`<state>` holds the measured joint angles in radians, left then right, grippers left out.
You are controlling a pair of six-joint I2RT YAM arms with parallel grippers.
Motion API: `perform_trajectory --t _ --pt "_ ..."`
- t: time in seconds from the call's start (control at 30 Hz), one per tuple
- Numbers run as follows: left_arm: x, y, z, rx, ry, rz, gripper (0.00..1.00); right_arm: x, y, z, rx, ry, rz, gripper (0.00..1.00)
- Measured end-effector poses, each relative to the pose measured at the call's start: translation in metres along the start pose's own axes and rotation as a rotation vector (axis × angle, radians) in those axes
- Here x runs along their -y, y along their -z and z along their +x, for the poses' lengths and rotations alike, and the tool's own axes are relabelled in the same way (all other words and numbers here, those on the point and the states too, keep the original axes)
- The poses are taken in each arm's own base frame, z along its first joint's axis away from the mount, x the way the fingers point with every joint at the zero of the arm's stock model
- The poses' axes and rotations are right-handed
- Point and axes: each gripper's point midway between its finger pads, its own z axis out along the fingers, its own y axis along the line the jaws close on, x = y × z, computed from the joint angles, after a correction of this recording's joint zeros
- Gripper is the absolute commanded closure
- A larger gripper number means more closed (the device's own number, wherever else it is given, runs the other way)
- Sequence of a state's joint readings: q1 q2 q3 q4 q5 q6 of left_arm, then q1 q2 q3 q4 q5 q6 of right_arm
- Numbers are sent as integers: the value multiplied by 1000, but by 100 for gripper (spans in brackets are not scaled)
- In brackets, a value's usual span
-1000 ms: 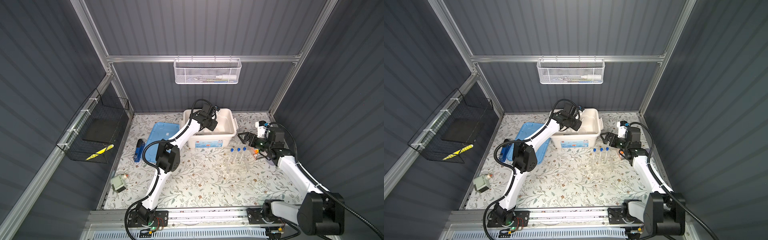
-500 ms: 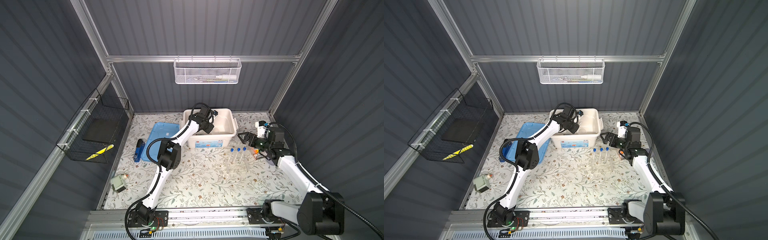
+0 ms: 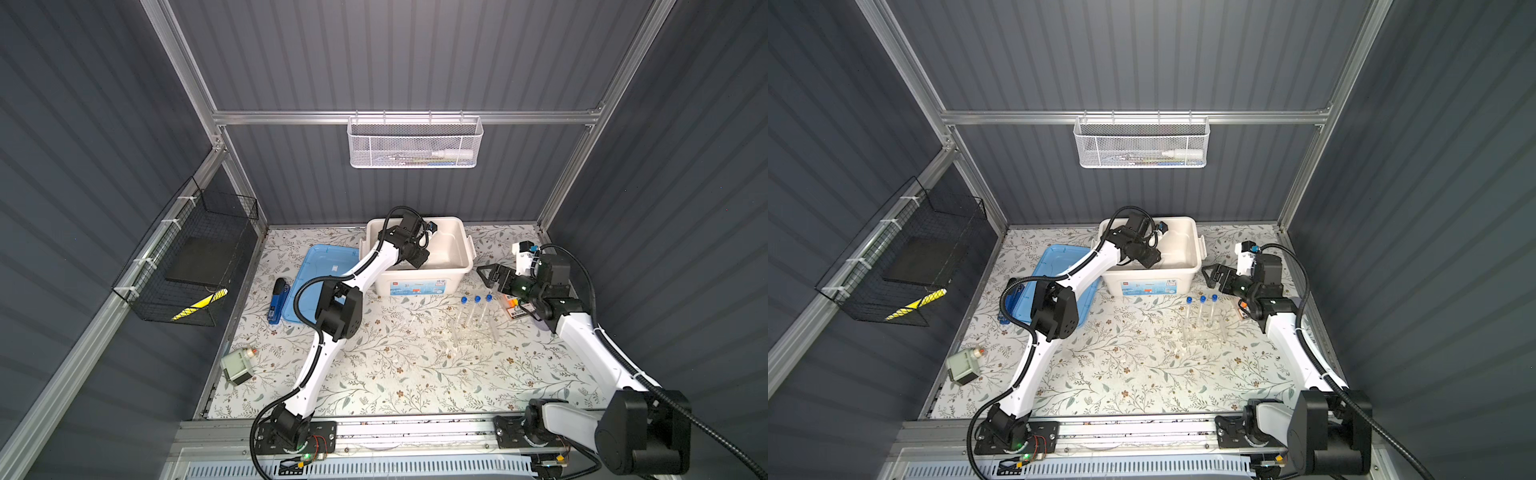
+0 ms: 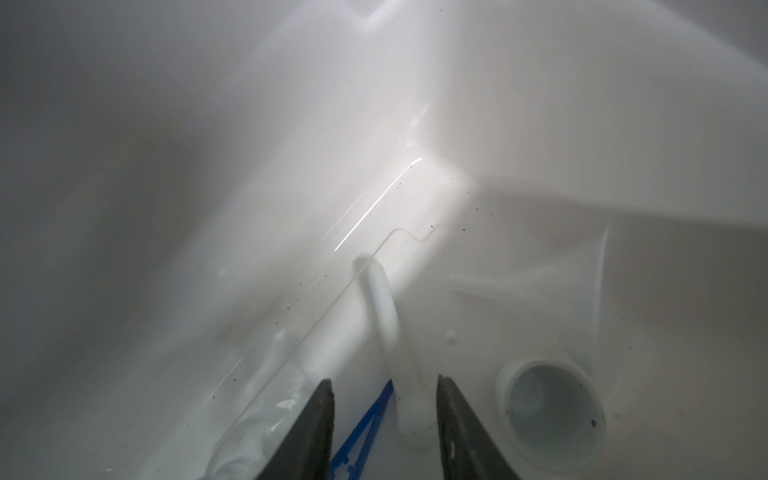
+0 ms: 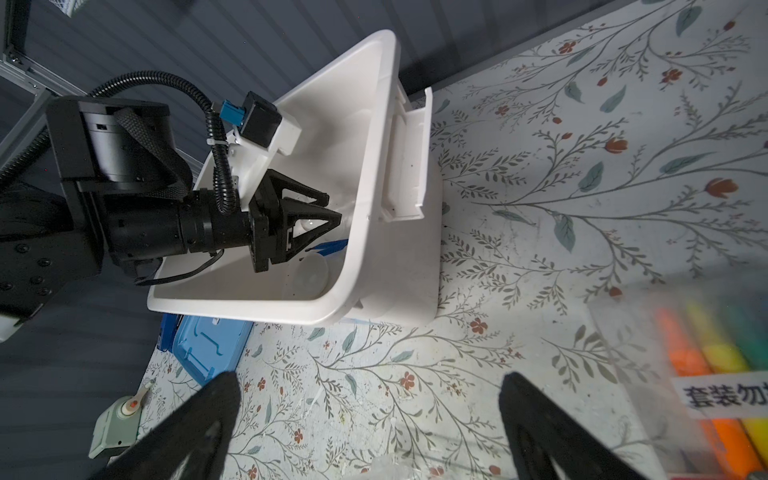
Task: Organize the chemistry lab equipment
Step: 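Lower the white rod into the bin and open the left gripper, then raise the left gripper out of the bin and move it over the blue lid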
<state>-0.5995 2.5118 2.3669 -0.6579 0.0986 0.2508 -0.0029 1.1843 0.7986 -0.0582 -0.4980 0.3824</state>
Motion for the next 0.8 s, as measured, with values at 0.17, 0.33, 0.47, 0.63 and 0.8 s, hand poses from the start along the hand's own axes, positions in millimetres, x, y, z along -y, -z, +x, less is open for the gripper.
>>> perform_trajectory --t 0.17,0.33,0.47,0.63,0.8 --pt "1 -3 4 -2 23 1 24 2 5 -2 13 20 25 1" --pt "1 18 -9 38 43 -5 7 5 14 -6 38 50 63 1" --pt "-2 58 -45 146 42 -28 1 7 26 -15 76 71 90 1" --pt "-4 121 -89 298 40 -60 0 15 38 -21 110 81 130 1" --pt "-7 159 -101 366 56 -101 0 23 47 -22 130 82 161 1"
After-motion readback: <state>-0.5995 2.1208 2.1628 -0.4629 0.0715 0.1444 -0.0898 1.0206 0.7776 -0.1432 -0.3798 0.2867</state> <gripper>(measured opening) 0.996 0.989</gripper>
